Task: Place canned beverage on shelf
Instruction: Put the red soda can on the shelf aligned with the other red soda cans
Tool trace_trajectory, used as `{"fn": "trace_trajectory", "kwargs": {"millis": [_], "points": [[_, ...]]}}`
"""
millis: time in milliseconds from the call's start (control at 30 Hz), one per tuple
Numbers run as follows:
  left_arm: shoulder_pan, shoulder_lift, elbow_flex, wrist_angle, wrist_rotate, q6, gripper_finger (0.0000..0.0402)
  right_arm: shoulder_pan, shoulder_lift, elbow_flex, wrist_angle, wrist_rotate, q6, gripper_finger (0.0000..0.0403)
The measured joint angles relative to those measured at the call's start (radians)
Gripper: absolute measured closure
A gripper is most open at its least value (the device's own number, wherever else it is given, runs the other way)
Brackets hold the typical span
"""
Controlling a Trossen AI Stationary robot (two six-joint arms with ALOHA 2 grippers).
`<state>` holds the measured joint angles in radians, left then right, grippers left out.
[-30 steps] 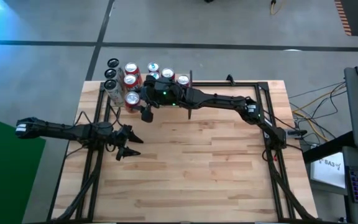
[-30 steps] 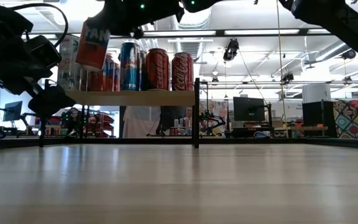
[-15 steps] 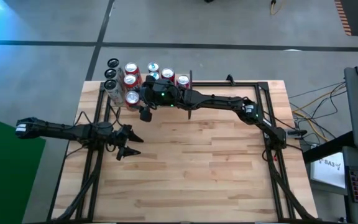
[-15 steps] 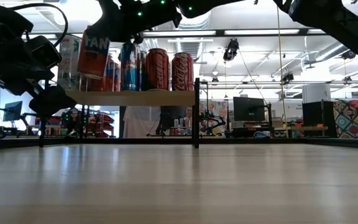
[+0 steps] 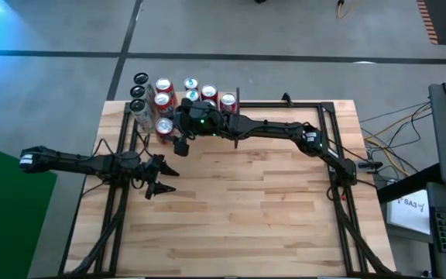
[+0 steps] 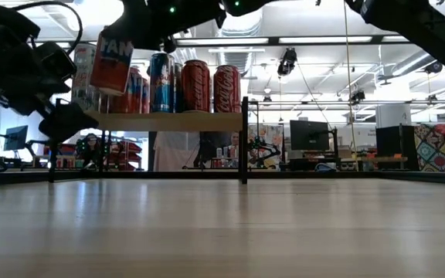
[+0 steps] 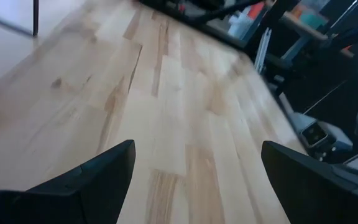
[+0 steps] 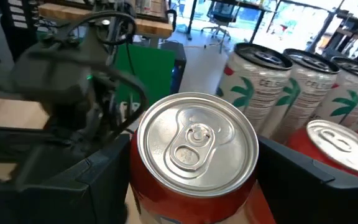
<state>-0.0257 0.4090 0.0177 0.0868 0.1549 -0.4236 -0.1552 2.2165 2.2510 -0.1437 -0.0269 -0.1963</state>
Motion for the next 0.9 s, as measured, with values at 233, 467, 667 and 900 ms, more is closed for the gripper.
{"fn": "trace_trajectory", "kwargs": {"millis": [233, 467, 667, 900], "points": [[0.000, -0.026, 0.053, 0.055, 0.000, 0.008, 0.0067, 0.009, -0.083, -0.001, -0.112, -0.078, 0.076, 0.0117], [-0.005, -0.024, 0.192, 0.027, 0.011, 0.074, 0.0067, 0.018, -0.191, -0.001, -0.324, -0.172, 0.080, 0.0117], [-0.005, -0.024, 0.200, 0.114, 0.009, 0.092, 0.0067, 0.049, -0.272, 0.001, -0.579, -0.237, -0.032, 0.0117], [-0.008, -0.014, 0.196, 0.174, -0.034, 0.135, 0.0067, 0.109, -0.268, -0.105, -0.674, -0.231, -0.057, 0.0117]]}}
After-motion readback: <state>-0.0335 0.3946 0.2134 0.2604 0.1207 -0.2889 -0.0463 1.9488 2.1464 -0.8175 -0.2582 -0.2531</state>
